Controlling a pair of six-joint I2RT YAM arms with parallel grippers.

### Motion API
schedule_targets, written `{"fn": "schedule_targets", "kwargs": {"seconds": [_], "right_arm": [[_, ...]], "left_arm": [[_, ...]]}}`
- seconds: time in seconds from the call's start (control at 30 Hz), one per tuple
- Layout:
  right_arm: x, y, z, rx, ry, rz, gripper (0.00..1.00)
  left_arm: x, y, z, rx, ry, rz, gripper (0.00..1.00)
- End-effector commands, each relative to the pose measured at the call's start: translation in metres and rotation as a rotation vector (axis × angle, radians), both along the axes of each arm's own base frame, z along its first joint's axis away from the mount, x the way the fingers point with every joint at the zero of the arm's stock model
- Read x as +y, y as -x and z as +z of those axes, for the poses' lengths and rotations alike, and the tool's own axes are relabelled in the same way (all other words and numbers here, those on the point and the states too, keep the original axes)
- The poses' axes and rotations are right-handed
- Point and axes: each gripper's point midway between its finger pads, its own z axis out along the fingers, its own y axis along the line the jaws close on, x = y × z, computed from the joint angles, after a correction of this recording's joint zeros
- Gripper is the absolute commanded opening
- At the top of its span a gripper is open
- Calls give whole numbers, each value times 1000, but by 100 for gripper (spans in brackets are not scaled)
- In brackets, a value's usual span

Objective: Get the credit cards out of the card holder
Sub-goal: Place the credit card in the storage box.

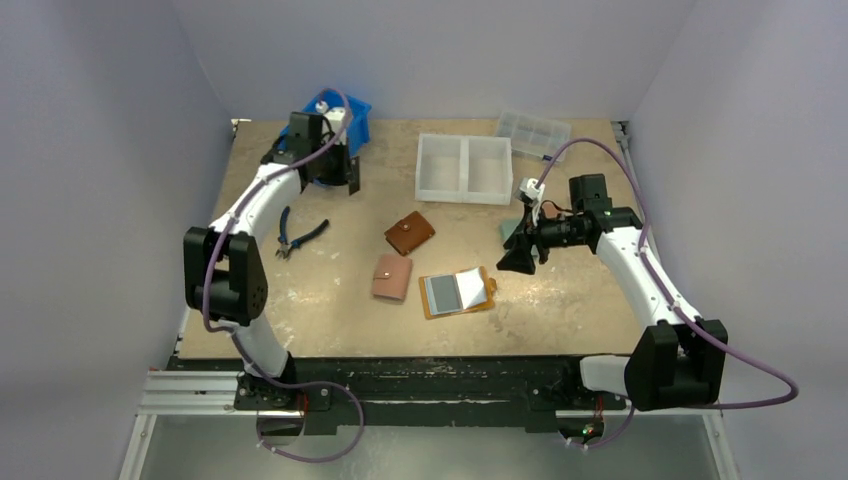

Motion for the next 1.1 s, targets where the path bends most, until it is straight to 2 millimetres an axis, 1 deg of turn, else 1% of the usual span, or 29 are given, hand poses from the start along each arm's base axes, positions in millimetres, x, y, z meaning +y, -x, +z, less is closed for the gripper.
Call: {"fn": "schedule_targets", "kwargs": {"seconds": [0.0,0.1,0.13,0.17,0.23,0.27,0.33,0.37,0.47,0.6,0.77,0.83,0.9,0.97,1.03,1.07], "right_arm": [[-3,-4,4,-38,8,-24,69],[-3,-3,3,-32,3,-22,68],[-2,-3,2,-29,2,-20,68],[-2,-3,1,-25,2,-20,68],[-2,-3,0,-18,1,-19,68],[-2,-3,-1,-14,1,-20,68],[-2,-3,-3,-8,-1,-17,68],[-1,-3,-4,-4,-2,-16,68],[-1,-4,-7,10,-1,-16,68],[-1,-5,-11,26,1,-17,68],[-1,-5,-14,38,-3,-10,68],[0,-4,-13,37,-5,-5,68],[0,-4,-14,39,-6,-2,68],[0,-4,-14,39,-6,1,68],[0,-3,-14,38,-9,5,68],[1,-2,-13,36,-12,9,68]], "left_arm": [[69,-28,12,19,-94,105,0],[104,-58,25,-11,-41,196,0],[118,-66,26,-17,-30,234,0],[127,-74,30,-28,-17,257,0],[140,-89,33,-45,4,288,0],[145,-97,32,-47,5,297,0],[154,-109,37,-69,-21,311,0],[157,-116,33,-70,-44,299,0],[159,-131,27,-74,-80,258,0],[146,-144,15,-82,-41,169,0],[125,-153,-3,-78,45,78,0],[121,-156,-9,-74,65,62,0],[120,-159,-17,-67,69,59,5],[124,-163,-24,-57,33,87,15],[133,-168,-31,-46,-22,130,20],[138,-170,-28,-51,-49,155,24]]}}
